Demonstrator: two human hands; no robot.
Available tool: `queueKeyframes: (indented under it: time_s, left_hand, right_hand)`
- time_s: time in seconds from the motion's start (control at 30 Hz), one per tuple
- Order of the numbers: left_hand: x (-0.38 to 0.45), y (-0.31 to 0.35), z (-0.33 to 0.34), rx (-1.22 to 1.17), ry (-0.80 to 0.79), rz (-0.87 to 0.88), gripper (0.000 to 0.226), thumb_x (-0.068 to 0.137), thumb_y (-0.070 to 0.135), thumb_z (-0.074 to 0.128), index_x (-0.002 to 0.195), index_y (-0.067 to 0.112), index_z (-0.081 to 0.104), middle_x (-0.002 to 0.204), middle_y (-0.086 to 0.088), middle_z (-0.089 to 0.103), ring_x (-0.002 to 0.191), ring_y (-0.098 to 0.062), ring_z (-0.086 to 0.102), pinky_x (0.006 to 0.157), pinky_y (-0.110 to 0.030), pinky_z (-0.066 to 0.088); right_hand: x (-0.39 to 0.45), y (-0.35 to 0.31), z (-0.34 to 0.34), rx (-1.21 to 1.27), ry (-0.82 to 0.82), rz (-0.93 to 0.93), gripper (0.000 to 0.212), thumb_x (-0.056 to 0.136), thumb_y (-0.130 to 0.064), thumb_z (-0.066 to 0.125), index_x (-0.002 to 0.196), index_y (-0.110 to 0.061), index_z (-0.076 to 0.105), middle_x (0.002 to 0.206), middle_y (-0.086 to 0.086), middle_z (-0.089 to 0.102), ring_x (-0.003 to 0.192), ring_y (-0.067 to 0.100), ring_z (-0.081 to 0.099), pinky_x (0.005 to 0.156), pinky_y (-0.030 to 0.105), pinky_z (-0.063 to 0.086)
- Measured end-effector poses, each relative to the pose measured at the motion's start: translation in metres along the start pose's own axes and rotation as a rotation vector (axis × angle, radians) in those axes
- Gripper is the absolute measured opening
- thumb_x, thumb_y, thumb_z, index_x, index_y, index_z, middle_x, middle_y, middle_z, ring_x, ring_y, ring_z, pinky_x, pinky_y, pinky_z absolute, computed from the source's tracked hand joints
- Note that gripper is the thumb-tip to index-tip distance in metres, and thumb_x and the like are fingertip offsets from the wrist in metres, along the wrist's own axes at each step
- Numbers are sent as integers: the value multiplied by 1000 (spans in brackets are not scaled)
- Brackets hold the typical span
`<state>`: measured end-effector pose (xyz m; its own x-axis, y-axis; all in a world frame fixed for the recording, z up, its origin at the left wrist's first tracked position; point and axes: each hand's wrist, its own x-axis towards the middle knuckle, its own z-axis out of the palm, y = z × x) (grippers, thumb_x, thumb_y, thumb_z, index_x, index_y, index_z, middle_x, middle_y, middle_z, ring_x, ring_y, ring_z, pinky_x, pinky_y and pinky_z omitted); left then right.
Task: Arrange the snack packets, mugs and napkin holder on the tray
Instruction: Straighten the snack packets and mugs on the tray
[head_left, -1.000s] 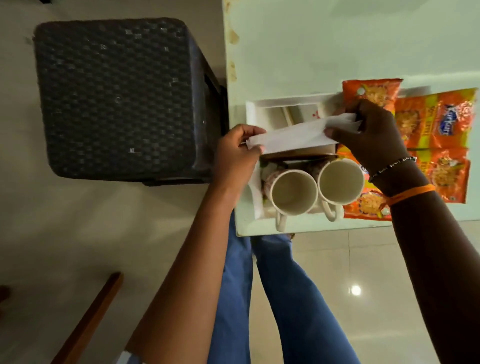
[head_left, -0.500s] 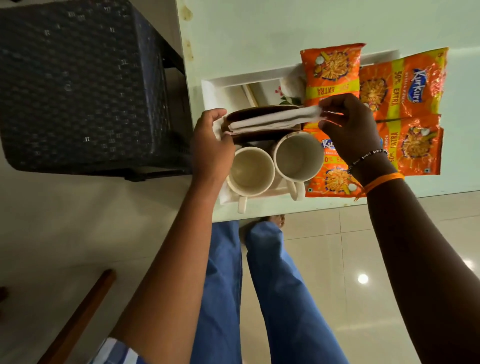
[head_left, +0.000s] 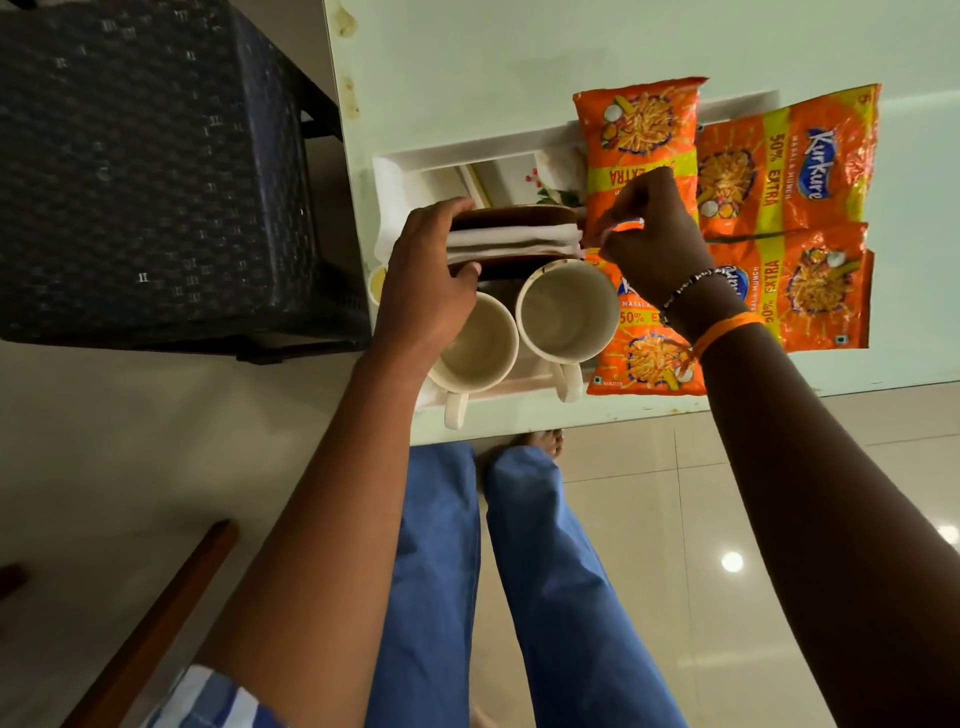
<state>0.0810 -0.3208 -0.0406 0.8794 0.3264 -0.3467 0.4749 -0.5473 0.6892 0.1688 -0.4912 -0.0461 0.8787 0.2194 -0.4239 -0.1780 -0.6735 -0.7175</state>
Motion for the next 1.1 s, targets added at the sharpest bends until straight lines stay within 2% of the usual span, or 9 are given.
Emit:
queueKeyframes:
  time_s: [0.1,0.23,0.37,0.5,0.7,0.87,0.93,1.0,1.1]
  left_hand:
    - [2,-2,1,22,-16,12,53,84,7,61,132,22,44,135,-3,47,126,-16,44,93,-11,31]
    - [3,-4,0,35,-34,8,51,83,11,65,129,21,47,131,-5,47,122,-18,46,89,-11,34]
    - [3,-2,-3,29,-58,-16,52,83,13,64,130,23,46,132,-3,46,124,-16,44,92,-19,35]
    - [1,5,-8,5,-106,-26,58,84,16,63,136,28,39,140,2,40,132,-16,35,100,-25,32]
    - [-26,54,8,2,72,178,37,83,12,59,120,15,54,124,-4,54,122,-17,45,102,-27,38]
    - [-68,94,67,-94,-240,371,28,83,4,54,110,12,60,120,-5,56,118,-17,47,101,-26,37]
    - [-80,96,91,-35,-363,363,39,85,4,53,123,15,55,135,-6,49,131,-22,37,108,-31,30]
    - [-87,91,112,151,-470,326,53,88,9,52,137,22,40,152,-5,29,143,-31,13,116,-44,15]
    - [-90,84,133,365,-529,262,64,91,14,48,145,31,19,160,-3,-2,143,-39,-15,114,-58,-2]
  right_hand:
    - [1,10,-6,-97,173,-19,29,79,8,51,107,4,46,111,23,60,103,34,57,83,31,46]
    - [5,24,-11,-355,258,-41,50,77,-6,64,124,-5,45,133,18,44,123,35,40,102,40,34]
    - [17,25,-5,-441,202,-7,70,74,-13,71,134,-16,36,146,17,27,132,40,27,104,42,34]
    - [19,28,-6,-482,249,-28,66,74,-18,71,131,-15,38,146,17,28,131,38,29,102,43,36]
    - [-5,54,-33,-540,433,-2,47,78,-4,54,123,-14,48,143,16,34,130,38,31,100,39,32]
    - [5,74,-67,-682,323,-44,45,86,-15,50,131,-23,46,152,10,26,143,36,12,116,51,18]
    - [16,79,-77,-758,248,-121,48,87,-19,53,133,-26,44,155,9,22,145,37,6,118,54,7]
    - [27,81,-80,-825,166,-183,48,87,-21,52,134,-28,43,156,9,20,145,39,3,117,59,0]
    - [38,83,-77,-884,75,-245,42,90,-22,47,132,-29,45,157,7,19,144,41,3,113,67,-3]
